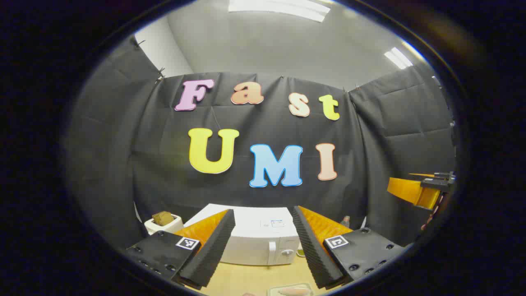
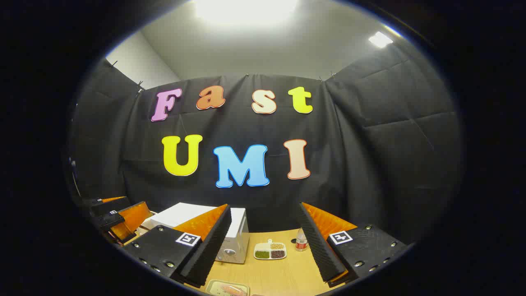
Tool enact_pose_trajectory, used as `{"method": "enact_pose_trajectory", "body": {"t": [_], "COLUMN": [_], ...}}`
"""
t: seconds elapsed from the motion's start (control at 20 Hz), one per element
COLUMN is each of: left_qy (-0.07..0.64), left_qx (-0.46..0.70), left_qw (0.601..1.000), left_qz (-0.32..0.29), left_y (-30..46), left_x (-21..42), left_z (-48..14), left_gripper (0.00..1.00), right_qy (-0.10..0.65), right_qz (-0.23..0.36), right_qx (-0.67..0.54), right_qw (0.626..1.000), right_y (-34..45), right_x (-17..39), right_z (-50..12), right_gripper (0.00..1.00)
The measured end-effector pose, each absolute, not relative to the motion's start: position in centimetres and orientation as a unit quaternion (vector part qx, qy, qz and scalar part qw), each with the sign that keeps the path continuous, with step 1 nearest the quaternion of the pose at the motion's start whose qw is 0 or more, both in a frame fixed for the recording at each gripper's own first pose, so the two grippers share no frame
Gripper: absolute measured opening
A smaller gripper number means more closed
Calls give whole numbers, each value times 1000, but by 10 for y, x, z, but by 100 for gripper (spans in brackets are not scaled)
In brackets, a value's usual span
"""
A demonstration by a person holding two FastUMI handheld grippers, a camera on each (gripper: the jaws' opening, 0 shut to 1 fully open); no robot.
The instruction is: Open the microwave oven with the left hand, put the food in, and close the microwave oven.
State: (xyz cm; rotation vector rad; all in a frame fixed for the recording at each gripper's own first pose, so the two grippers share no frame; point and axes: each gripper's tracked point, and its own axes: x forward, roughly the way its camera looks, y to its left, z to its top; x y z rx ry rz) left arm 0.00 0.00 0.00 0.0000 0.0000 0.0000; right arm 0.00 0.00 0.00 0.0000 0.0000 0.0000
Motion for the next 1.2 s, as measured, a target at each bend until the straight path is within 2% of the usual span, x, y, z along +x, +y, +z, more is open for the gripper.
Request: {"method": "enact_pose_trajectory", "body": {"t": [0.3,0.45,0.65,0.7,0.9,1.2], "left_qy": [-7,-18,-9,-9,-13,0], "left_qx": [8,18,9,7,19,30], "left_qw": [1000,999,1000,1000,999,999], "left_qz": [13,22,27,27,29,43], "left_y": [16,26,29,29,29,29], "left_x": [-9,-5,1,2,4,-4], "left_z": [7,16,8,6,-1,-19], "left_gripper": [93,97,97,94,97,95], "right_qy": [-1,3,10,10,9,15], "right_qz": [12,20,27,27,22,17], "right_qx": [-3,1,4,5,4,29], "right_qw": [1000,1000,1000,1000,1000,999], "right_y": [16,24,28,28,23,13], "right_x": [-2,2,9,11,14,17], "right_z": [-1,-5,-7,-8,-12,-22], "right_gripper": [98,98,98,98,98,98]}}
